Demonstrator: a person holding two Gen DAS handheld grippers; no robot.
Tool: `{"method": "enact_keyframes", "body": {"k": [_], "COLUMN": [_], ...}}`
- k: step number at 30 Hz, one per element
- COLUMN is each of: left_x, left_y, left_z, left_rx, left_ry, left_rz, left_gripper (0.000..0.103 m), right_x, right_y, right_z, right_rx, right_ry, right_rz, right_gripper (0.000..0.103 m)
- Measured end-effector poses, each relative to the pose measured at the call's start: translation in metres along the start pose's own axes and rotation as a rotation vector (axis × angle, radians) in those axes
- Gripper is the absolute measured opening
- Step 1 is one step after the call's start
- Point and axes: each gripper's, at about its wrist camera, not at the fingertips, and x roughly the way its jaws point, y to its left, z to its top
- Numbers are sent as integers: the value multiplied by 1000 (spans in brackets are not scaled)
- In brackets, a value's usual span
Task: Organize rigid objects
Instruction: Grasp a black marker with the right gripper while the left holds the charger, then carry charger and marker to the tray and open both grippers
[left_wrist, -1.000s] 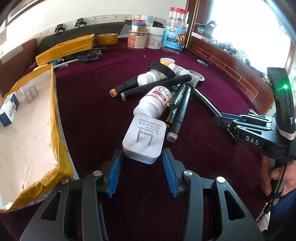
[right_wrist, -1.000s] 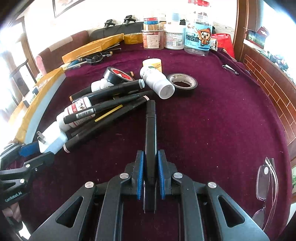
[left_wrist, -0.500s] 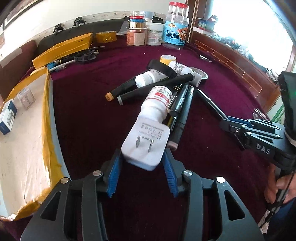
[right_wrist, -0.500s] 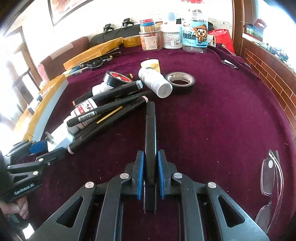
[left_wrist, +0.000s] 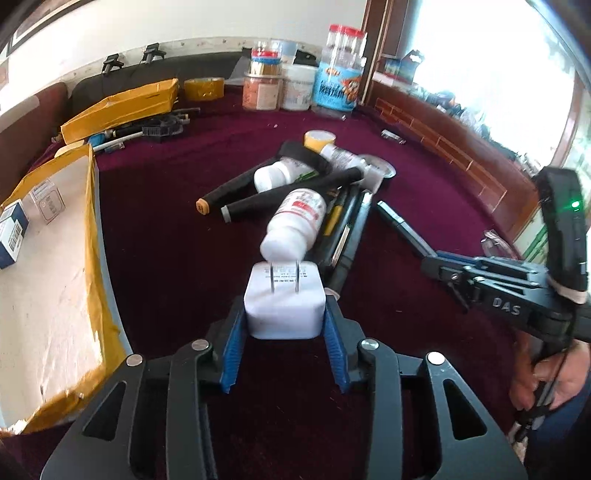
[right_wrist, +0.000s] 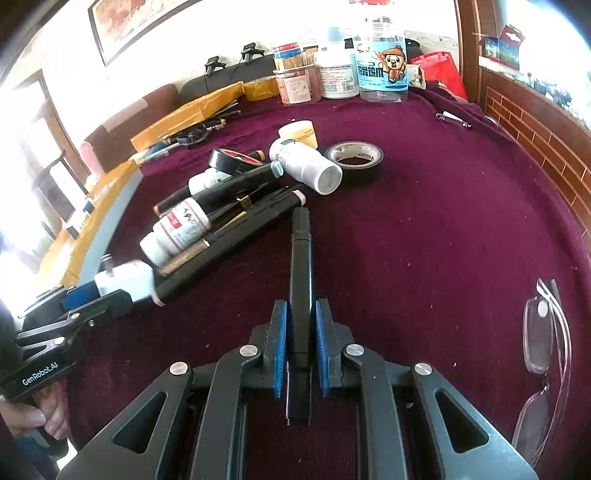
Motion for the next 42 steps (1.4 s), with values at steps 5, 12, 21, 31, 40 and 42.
{"method": "enact_keyframes", "body": {"k": [5, 12, 21, 31, 40, 42], "left_x": [-6, -4, 11, 14, 14, 14], "left_y": [-2, -2, -5, -7, -6, -6], "left_z": [1, 0, -3, -7, -8, -8], "left_rx": [8, 13, 15, 34, 35, 33], "left_ry": [-11, -3, 29, 51, 54, 54], "left_rz": [-10, -16, 2, 1, -7, -9], "left_gripper": [37, 38, 38, 37, 38, 38], "right_x": [-3, -1, 1, 4, 11, 14], "right_y": [1, 8, 12, 22, 30, 27], "right_z": [-3, -5, -3, -1, 9, 13], "right_rx": [6, -31, -57, -92, -109, -97], "right_ry": [21, 45, 42, 66, 59, 70], "right_rz": [20, -16, -44, -53, -63, -82], "right_gripper": [13, 13, 14, 35, 37, 22]}}
